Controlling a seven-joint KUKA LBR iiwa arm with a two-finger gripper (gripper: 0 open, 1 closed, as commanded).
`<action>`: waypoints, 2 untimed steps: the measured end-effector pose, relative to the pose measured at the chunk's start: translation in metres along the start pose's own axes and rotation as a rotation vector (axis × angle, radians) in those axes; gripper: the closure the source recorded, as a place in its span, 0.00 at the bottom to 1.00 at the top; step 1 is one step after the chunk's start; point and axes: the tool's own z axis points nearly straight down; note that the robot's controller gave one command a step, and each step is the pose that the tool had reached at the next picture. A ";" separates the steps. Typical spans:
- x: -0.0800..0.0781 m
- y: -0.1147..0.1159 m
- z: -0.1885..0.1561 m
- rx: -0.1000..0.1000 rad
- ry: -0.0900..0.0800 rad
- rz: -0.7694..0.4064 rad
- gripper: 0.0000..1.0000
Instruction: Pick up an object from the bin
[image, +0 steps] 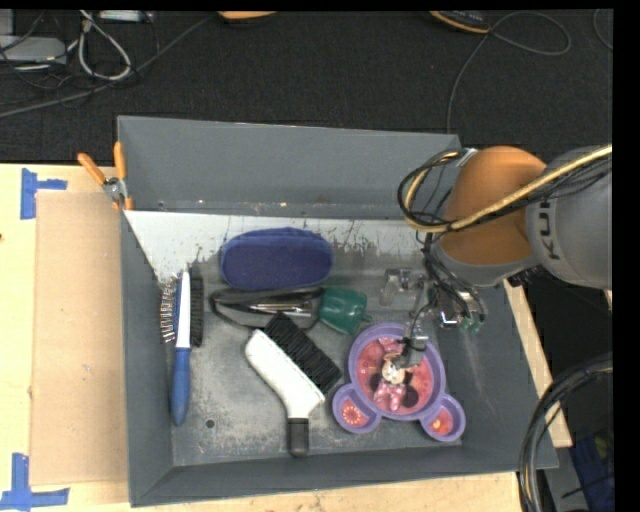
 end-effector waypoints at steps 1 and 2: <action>-0.002 0.000 -0.004 0.001 -0.007 -0.002 0.00; -0.010 -0.025 0.043 0.001 -0.008 -0.132 0.00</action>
Offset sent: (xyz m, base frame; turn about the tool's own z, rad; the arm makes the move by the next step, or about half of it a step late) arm 0.0092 -0.0326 -0.0563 -0.1595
